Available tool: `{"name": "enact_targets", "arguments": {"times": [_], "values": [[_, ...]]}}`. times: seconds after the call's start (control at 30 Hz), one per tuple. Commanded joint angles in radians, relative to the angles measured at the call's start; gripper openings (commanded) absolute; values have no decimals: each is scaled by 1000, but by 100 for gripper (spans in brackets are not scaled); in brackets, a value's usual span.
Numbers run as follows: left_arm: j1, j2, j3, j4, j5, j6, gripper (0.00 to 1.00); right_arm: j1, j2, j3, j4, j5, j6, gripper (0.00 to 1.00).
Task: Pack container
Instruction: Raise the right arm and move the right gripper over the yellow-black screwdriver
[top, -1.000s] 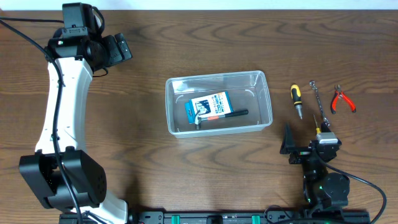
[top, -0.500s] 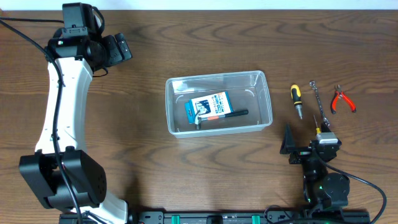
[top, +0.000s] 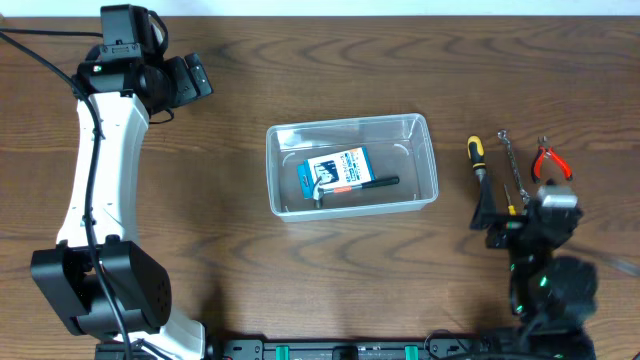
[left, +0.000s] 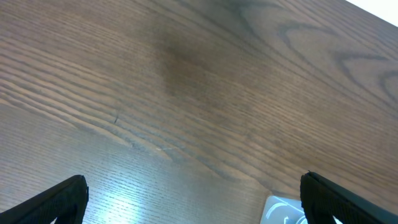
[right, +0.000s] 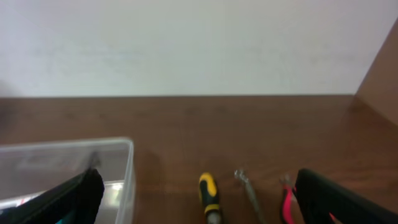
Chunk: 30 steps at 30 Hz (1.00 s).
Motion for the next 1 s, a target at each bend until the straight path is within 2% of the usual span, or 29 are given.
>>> {"name": "enact_targets", "arguments": {"times": [0.0, 0.23, 0.4, 0.6, 0.73, 0.97], "values": [[2, 0, 14, -3, 3, -13, 98, -16, 226, 257, -112, 28, -60, 99], [2, 0, 14, -3, 3, -13, 98, -92, 792, 920, -640, 16, -164, 99], [2, 0, 14, -3, 3, -13, 98, -159, 1114, 1237, -876, -4, -161, 99], [2, 0, 14, -3, 3, -13, 98, -184, 1322, 1291, -892, -85, -161, 99], [2, 0, 14, -3, 3, -13, 98, -184, 1410, 1291, -874, -87, -161, 99], [2, 0, 14, -3, 3, -13, 98, -182, 1538, 1291, -941, -89, -161, 99]]}}
